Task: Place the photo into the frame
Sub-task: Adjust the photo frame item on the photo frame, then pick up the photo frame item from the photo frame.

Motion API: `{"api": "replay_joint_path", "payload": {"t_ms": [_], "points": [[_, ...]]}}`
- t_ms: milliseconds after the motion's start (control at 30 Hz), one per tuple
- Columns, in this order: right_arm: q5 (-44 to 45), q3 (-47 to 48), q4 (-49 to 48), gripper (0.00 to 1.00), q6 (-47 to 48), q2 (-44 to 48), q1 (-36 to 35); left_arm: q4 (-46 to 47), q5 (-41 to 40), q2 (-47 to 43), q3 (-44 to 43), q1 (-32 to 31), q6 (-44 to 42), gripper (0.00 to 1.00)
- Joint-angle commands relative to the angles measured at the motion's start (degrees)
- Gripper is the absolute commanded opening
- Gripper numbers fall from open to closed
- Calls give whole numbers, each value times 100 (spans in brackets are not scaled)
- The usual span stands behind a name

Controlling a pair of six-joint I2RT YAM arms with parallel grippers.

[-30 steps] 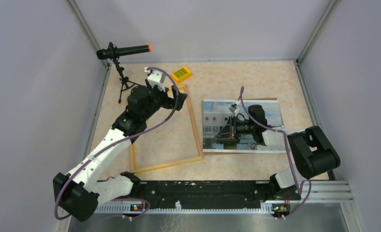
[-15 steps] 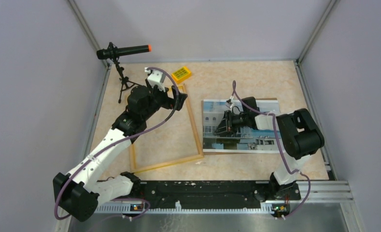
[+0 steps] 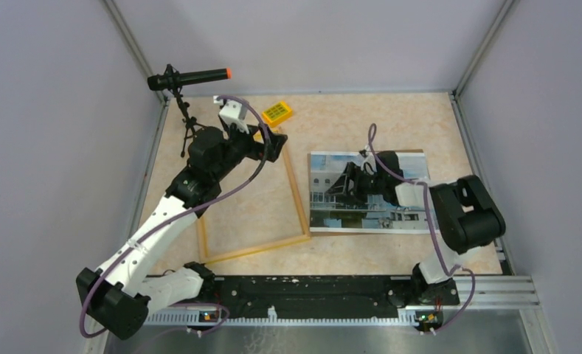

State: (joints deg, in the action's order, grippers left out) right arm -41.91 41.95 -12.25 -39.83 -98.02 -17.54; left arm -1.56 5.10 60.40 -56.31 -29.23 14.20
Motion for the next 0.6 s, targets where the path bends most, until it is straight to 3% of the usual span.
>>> {"api": "replay_joint_path", "payload": {"t_ms": [0, 167, 367, 567], "points": [[856, -1098, -1192, 75, -872, 1131, -312, 459, 122, 181, -989, -47, 252, 99], [1827, -1913, -1611, 75, -1589, 1833, -1223, 353, 18, 407, -1594, -43, -131, 99], [2833, -2550, -1824, 72, -1917, 2490, -2030, 1151, 456, 76, -646, -47, -1046, 99], [2952, -2915, -3760, 63, -2331, 1762, -2266, 1238, 495, -206, -234, -130, -910, 99]]}}
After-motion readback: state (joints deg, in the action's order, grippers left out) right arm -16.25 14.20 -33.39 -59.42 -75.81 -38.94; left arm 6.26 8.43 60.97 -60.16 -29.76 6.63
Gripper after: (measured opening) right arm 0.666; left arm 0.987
